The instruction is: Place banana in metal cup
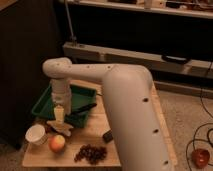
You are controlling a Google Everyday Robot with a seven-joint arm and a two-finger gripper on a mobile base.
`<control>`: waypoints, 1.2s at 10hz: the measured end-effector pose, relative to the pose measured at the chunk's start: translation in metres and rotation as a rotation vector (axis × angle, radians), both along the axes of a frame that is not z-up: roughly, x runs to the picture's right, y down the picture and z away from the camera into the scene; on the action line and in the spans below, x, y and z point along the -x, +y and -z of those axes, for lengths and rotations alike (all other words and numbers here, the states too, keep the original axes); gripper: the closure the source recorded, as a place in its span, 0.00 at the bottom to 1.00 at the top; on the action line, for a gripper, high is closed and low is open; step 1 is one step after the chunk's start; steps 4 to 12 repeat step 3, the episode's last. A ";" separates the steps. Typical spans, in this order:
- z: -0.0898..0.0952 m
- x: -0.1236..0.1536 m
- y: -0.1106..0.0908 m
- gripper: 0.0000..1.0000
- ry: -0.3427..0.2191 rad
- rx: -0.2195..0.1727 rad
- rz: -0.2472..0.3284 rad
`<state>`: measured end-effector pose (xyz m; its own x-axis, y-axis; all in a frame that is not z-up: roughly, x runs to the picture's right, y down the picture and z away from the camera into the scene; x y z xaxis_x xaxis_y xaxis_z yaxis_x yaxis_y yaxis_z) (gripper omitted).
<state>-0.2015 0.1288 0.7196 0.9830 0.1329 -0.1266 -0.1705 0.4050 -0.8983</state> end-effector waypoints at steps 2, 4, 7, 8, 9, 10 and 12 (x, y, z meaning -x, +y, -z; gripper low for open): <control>0.013 -0.007 -0.013 0.40 0.040 -0.067 -0.048; 0.013 -0.008 -0.015 0.40 0.042 -0.073 -0.054; 0.013 -0.008 -0.015 0.40 0.042 -0.073 -0.054; 0.013 -0.008 -0.015 0.40 0.042 -0.073 -0.054; 0.013 -0.008 -0.015 0.40 0.042 -0.073 -0.054; 0.013 -0.008 -0.015 0.40 0.042 -0.073 -0.054; 0.013 -0.008 -0.015 0.40 0.042 -0.073 -0.054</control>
